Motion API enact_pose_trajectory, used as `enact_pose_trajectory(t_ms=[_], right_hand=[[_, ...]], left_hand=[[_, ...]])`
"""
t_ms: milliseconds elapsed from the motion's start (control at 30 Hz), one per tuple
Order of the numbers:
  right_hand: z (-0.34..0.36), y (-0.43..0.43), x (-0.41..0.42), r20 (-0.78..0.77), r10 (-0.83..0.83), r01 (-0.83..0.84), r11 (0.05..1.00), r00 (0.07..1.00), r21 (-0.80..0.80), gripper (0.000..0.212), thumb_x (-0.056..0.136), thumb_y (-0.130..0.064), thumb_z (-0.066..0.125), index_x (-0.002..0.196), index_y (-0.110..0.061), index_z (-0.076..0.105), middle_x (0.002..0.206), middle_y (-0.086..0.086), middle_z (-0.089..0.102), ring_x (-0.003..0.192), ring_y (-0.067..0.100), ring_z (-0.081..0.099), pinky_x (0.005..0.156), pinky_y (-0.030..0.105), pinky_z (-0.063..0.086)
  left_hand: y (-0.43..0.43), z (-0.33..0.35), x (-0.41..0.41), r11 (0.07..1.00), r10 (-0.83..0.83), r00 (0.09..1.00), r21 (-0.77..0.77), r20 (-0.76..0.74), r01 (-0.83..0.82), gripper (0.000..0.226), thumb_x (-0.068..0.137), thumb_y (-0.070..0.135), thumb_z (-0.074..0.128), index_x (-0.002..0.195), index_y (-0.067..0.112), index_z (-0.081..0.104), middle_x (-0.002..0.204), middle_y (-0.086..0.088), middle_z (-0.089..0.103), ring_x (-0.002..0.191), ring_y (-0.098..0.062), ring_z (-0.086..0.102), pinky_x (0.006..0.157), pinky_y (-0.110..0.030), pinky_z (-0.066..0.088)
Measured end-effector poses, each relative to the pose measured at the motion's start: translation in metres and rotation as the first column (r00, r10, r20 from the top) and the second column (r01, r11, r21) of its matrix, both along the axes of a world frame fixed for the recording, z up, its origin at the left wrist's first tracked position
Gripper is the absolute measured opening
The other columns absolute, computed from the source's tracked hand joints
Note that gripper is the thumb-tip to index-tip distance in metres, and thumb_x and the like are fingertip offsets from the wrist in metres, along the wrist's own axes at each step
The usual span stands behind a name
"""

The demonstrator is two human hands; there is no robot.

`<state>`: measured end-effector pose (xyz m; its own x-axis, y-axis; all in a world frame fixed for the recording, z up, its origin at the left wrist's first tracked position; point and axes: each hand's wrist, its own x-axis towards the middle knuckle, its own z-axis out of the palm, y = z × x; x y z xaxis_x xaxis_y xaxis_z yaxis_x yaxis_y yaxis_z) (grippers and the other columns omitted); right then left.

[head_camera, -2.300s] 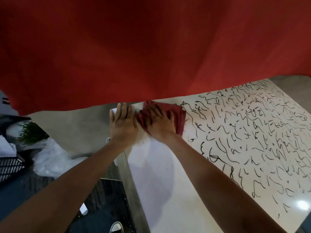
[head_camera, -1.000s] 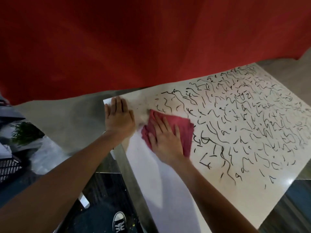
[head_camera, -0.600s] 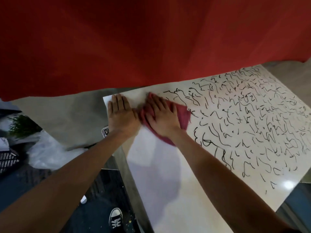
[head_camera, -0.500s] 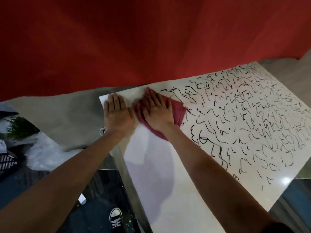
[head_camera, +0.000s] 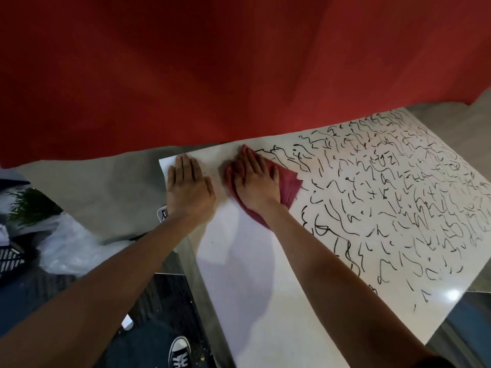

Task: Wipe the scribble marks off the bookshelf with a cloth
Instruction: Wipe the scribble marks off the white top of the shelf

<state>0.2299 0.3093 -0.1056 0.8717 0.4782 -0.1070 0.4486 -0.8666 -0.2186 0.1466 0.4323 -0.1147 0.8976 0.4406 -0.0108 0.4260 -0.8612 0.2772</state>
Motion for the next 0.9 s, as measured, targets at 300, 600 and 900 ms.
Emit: enact_pose_trajectory(t_ms=[300, 600, 900], right_hand=[[-0.001, -0.063, -0.119, 0.150, 0.043, -0.045, 0.999, 0.988, 0.009, 0.062, 0.095, -0.043, 0.014, 0.148, -0.018, 0.032, 0.155, -0.003, 0.029, 0.144, 0.018, 0.024, 0.112, 0.042, 0.006], [0.000, 0.009, 0.016, -0.006, -0.041, 0.041, 0.999, 0.999, 0.004, 0.051, 0.101, -0.035, 0.024, 0.151, -0.027, 0.022, 0.161, -0.007, 0.006, 0.147, 0.013, 0.001, 0.118, 0.046, 0.002], [-0.009, -0.063, -0.126, 0.184, 0.161, -0.165, 0.986, 0.970, 0.005, 0.051, 0.097, -0.040, 0.028, 0.143, -0.023, 0.038, 0.150, -0.003, 0.039, 0.141, 0.017, 0.030, 0.116, 0.045, 0.015]], left_hand=[[-0.001, -0.007, 0.000, 0.999, -0.024, 0.998, -0.045, 0.066, 0.027, 0.068, 0.092, 0.030, 0.008, 0.147, -0.010, 0.013, 0.156, -0.027, 0.008, 0.147, -0.034, 0.005, 0.118, -0.038, -0.002], [0.001, -0.013, -0.001, 0.998, -0.030, 0.983, -0.056, 0.182, 0.041, 0.070, 0.089, 0.031, 0.014, 0.143, -0.012, 0.026, 0.152, -0.030, 0.021, 0.144, -0.039, 0.017, 0.117, -0.042, 0.005], [0.001, -0.013, 0.000, 0.998, -0.043, 0.989, -0.040, 0.139, 0.049, 0.055, 0.101, 0.021, 0.028, 0.147, -0.008, 0.019, 0.156, -0.026, 0.013, 0.147, -0.036, 0.008, 0.116, -0.042, -0.002]])
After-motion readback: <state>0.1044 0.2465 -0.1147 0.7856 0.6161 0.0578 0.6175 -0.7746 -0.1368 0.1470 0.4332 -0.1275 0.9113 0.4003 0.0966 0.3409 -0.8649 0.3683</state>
